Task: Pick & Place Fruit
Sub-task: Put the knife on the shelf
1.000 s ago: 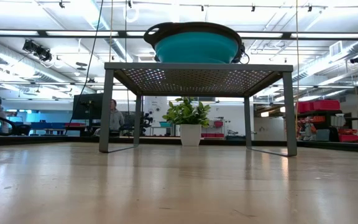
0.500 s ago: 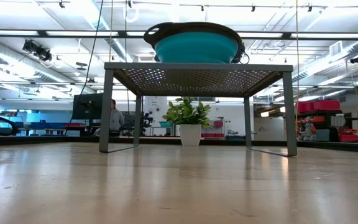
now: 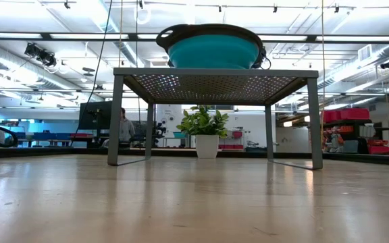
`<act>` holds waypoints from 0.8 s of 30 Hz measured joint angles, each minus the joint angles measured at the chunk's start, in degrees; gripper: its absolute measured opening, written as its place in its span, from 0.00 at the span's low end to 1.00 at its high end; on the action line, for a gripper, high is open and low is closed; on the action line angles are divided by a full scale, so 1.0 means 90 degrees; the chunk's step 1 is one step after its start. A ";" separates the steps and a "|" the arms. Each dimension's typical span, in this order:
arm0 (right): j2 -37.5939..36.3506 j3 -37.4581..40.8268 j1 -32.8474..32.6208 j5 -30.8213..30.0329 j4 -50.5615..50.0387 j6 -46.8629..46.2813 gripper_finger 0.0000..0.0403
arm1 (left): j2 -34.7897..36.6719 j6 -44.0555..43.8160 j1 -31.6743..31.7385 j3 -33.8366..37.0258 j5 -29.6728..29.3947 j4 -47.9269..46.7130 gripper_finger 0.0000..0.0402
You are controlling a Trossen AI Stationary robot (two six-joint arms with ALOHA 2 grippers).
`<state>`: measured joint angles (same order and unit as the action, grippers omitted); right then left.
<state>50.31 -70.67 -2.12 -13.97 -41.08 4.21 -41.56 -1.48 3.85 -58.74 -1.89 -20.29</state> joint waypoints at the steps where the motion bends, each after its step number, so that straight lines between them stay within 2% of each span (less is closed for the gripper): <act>1: -0.0077 0.0000 0.0085 0.0002 0.0000 0.0020 0.15 | 0.0001 0.0000 0.0000 0.0000 0.0000 0.0000 0.01; 10: -0.0559 0.0000 0.0480 0.0004 -0.0007 0.0039 0.15 | 0.0001 -0.0001 0.0000 0.0000 -0.0004 0.0000 0.01; 24: -0.0691 0.0005 0.0526 0.0016 -0.0413 -0.0239 0.15 | 0.0000 -0.0113 -0.0001 0.0002 -0.0054 0.0000 0.01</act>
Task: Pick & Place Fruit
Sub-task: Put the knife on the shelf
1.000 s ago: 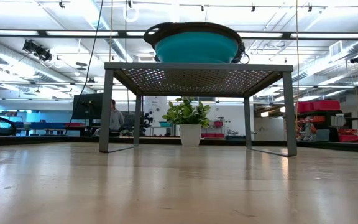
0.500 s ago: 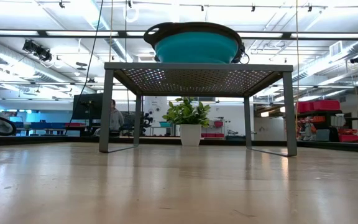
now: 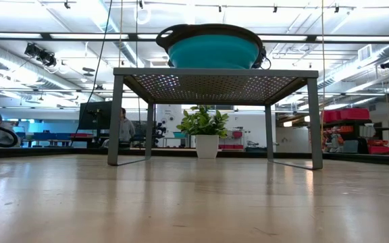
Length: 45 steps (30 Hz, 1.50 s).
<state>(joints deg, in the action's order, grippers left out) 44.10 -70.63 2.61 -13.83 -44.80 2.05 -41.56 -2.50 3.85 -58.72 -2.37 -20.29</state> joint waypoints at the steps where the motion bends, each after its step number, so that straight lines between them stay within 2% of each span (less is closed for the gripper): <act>1: 0.0002 0.0000 0.0000 0.0024 -0.0059 -0.0101 0.15 | 0.0000 -0.0008 0.0001 0.0000 -0.0002 0.0000 0.01; 9: 0.0051 0.0363 -0.0002 0.0773 -0.0340 -0.0612 0.15 | 0.0000 -0.0008 0.0000 0.0000 -0.0060 0.0000 0.01; 21: 0.0017 0.1030 -0.0007 0.0946 -0.0108 -0.0871 0.15 | 0.0000 -0.0008 -0.0001 0.0000 -0.0159 0.0000 0.01; 30: 0.0005 0.1266 -0.0016 0.1577 -0.0007 -0.1253 0.15 | 0.0000 -0.0010 -0.0001 0.0000 -0.0269 0.0000 0.01; 45: -0.0477 0.2181 -0.0022 0.1618 0.0607 -0.1699 0.15 | 0.0114 -0.0009 0.0001 0.0002 -0.0357 0.0005 0.01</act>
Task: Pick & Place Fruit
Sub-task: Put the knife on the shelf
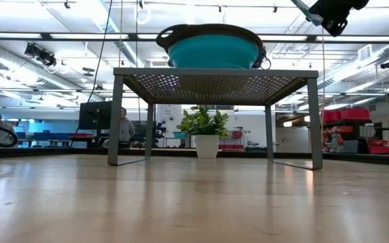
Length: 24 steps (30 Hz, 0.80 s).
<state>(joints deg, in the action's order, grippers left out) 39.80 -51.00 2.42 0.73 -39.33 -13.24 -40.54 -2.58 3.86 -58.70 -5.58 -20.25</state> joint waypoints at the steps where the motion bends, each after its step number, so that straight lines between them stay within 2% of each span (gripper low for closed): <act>1: -0.0033 0.0004 0.0000 0.0001 0.0005 -0.0007 0.15 | 0.0016 -0.0001 0.0000 0.0000 -0.0028 -0.0027 0.01; 24: -0.1258 0.0009 0.0002 -0.0076 -0.0136 -0.0053 0.15 | 0.0110 -0.0113 -0.0002 0.0000 -0.0100 -0.0153 0.01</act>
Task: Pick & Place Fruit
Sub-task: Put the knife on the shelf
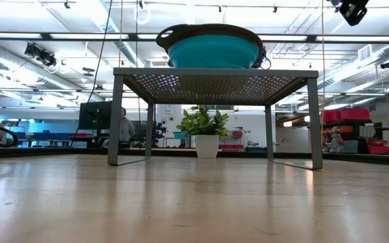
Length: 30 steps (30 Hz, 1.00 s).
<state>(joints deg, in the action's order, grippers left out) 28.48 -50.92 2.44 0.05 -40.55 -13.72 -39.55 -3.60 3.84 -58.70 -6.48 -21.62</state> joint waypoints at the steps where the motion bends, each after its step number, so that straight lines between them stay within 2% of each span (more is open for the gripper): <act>1: -0.0016 0.0000 0.0000 -0.0004 0.0007 0.0000 0.15 | -0.0002 0.0002 0.0001 0.0000 0.0000 0.0002 0.01; 15: 0.0011 0.0015 0.0000 0.0001 -0.0426 -0.0049 0.15 | -0.0002 0.0015 0.0000 0.0000 0.0000 0.0002 0.01; 19: -0.0046 0.0354 0.0000 0.0036 -0.0325 -0.0178 0.15 | -0.0002 -0.0008 0.0000 0.0000 0.0000 0.0002 0.01; 30: -0.0101 0.1940 -0.0002 0.0695 0.1589 -0.0922 0.15 | -0.0002 -0.0057 0.0001 0.0000 0.0000 0.0002 0.01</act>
<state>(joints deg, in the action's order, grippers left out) 27.57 -33.45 2.42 6.31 -26.26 -22.01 -39.57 -4.11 3.84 -58.70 -6.48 -21.61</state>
